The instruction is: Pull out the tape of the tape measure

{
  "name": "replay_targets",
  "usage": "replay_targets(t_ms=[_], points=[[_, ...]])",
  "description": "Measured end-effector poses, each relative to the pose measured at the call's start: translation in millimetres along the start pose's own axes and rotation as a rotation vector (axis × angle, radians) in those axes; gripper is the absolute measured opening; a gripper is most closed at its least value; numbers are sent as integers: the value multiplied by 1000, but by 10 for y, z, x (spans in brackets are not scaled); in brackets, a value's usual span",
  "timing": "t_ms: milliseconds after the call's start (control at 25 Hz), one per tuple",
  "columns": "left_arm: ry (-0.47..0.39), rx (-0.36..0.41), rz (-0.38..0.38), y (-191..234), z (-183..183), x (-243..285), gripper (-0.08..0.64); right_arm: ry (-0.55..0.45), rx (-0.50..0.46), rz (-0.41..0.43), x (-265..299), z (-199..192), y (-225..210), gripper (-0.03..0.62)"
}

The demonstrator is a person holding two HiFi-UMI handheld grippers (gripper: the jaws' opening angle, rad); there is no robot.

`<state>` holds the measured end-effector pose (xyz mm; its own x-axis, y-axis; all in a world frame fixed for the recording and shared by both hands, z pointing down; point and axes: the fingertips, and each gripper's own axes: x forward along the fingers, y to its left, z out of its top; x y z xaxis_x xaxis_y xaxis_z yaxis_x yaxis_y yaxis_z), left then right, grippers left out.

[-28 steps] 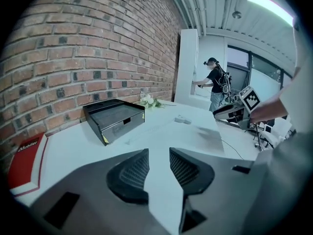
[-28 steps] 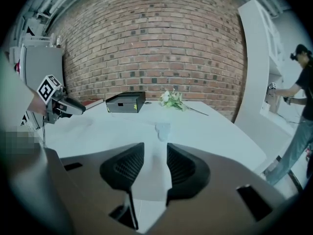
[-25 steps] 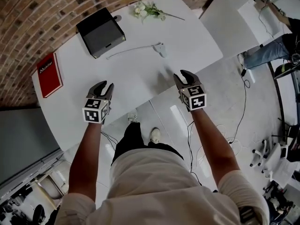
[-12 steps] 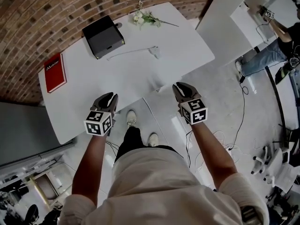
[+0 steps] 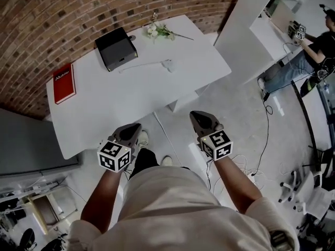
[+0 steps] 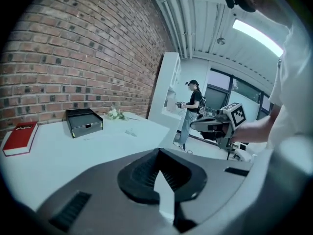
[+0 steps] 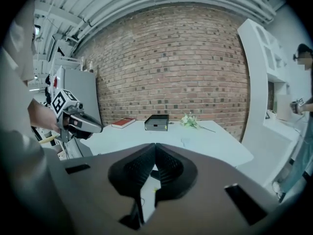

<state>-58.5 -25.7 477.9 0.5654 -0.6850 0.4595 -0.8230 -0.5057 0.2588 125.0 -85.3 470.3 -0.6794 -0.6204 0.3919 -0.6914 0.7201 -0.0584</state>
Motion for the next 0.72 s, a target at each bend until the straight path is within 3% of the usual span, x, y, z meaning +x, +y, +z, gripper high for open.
replay_targets(t_ms=[160,400,720], points=[[-17,-18,-40,-277,22,-123,-5,-14,-5,40,-210,29,149,3],[-17,11,-35,-456,-6,-269,-5,-10,-9,91,-419,-38,378,5],[-32,19,-37,-558,6,-371,-5,-24,6,79,-635,-101,430,4]])
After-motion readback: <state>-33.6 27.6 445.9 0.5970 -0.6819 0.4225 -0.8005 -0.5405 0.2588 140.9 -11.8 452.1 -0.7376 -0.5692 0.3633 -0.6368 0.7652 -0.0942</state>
